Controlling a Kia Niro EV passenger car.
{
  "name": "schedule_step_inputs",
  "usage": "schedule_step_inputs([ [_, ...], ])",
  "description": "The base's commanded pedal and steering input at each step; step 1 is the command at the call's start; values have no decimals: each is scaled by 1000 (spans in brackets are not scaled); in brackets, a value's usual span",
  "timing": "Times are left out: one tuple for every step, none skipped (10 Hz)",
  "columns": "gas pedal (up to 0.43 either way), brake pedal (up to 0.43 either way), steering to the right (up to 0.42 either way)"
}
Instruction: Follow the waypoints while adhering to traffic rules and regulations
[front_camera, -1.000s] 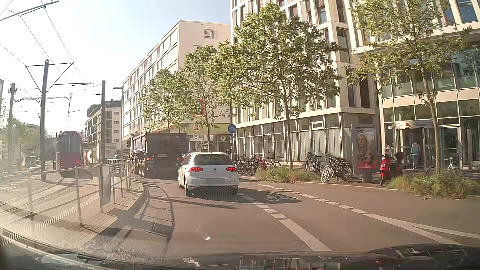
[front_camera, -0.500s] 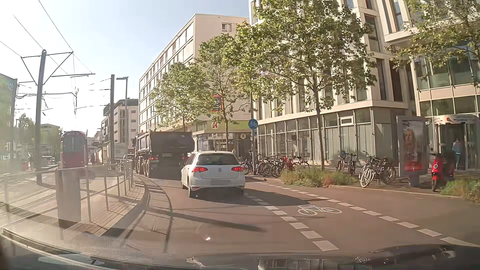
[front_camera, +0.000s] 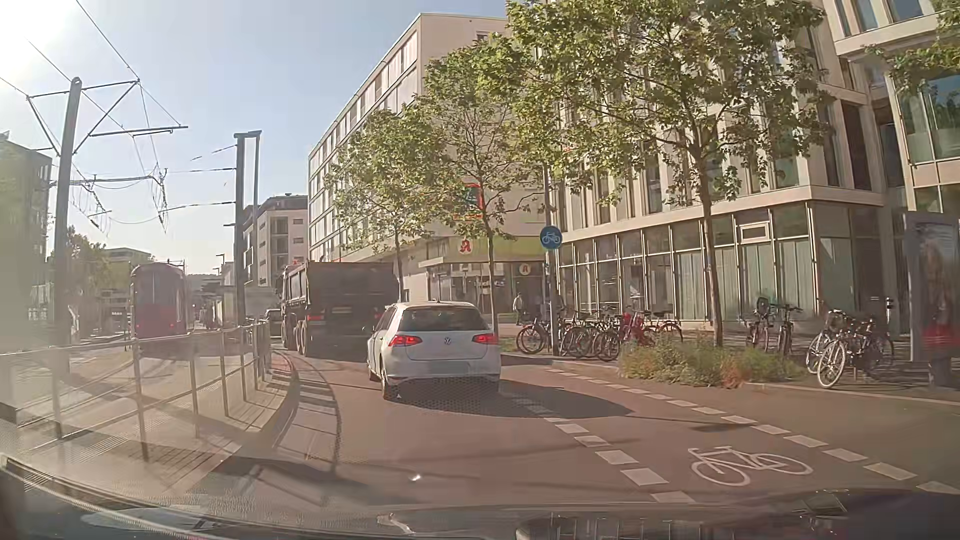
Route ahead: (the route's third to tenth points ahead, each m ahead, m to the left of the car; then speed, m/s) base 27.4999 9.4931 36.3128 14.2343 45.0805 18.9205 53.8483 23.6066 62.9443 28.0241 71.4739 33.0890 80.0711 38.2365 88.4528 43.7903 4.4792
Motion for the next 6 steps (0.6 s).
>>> schedule_step_inputs([
  [0, 0, -108],
  [0, 0, -103],
  [0, 0, -102],
  [0, 0, -104],
  [0, 0, -104],
  [0, 0, -104],
])
